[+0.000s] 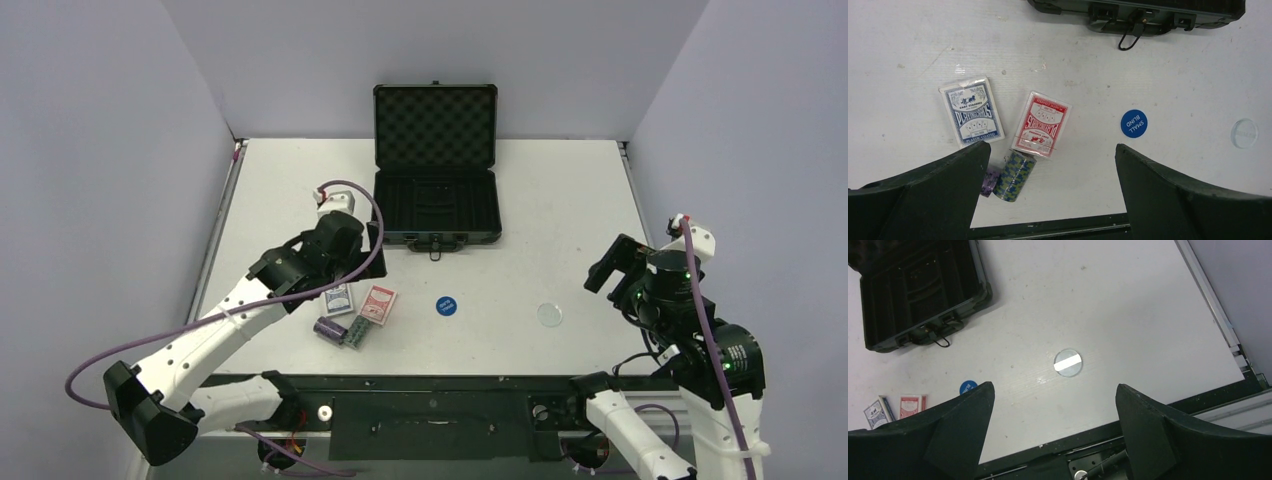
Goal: Pack up texas hold em set
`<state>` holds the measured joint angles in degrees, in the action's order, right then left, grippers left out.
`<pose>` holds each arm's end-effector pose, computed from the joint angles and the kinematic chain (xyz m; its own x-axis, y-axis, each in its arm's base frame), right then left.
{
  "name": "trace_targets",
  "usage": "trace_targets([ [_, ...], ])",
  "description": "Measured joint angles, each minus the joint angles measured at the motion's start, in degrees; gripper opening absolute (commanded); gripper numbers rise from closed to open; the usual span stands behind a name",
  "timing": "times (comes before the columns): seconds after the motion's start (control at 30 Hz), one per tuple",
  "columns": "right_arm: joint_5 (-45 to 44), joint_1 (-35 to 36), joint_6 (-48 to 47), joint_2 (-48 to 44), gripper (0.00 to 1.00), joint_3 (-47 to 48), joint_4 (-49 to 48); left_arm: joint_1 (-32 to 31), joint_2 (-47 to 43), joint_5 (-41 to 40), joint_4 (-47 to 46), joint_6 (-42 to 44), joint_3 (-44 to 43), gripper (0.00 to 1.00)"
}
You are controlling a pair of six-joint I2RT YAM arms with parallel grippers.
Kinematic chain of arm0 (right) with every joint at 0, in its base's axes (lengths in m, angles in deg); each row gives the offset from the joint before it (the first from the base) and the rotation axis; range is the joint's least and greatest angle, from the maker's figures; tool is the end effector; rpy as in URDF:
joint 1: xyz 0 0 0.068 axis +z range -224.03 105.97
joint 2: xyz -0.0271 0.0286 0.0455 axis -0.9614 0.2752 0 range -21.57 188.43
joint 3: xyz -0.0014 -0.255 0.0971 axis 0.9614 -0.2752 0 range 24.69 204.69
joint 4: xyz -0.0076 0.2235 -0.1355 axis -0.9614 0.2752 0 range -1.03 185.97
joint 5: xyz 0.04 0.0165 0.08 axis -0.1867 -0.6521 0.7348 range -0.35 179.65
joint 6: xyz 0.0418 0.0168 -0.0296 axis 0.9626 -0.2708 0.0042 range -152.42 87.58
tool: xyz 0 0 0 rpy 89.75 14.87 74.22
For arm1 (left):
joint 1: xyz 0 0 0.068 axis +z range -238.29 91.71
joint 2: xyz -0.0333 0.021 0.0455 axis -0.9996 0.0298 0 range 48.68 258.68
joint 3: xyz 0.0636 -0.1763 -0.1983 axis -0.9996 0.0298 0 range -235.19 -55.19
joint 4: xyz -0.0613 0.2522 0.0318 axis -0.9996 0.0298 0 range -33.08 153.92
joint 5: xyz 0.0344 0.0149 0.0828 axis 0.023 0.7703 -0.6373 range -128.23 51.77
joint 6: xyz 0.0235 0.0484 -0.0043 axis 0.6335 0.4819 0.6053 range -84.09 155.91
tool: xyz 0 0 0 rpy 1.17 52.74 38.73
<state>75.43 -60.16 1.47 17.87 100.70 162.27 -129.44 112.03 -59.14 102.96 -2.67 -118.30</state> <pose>0.0643 0.0069 0.4106 -0.5050 0.4321 -0.7472 0.2895 0.9003 0.3250 0.1747 -0.1359 0.3309 -0.6930 -0.1683 -0.7010 -0.0042 0.9733 -0.2295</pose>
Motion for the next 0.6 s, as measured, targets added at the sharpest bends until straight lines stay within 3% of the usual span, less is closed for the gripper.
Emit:
trace_targets([
  [0.23, 1.79, 0.00, -0.48, 0.24, 0.74, -1.25, 1.16, -2.64, 2.54, 0.98, -0.15, -1.16, 2.10, 0.96],
  [0.33, 4.20, 0.00, -0.48, 0.26, 0.87, -3.43, 1.25, -2.71, 3.30, 3.52, -0.79, 0.33, 3.41, 0.96],
  [0.6, 9.31, 0.00, -1.77, 0.13, 0.91, -8.15, 1.38, -2.71, 5.40, 8.39, -1.36, 4.63, 6.69, 0.96],
])
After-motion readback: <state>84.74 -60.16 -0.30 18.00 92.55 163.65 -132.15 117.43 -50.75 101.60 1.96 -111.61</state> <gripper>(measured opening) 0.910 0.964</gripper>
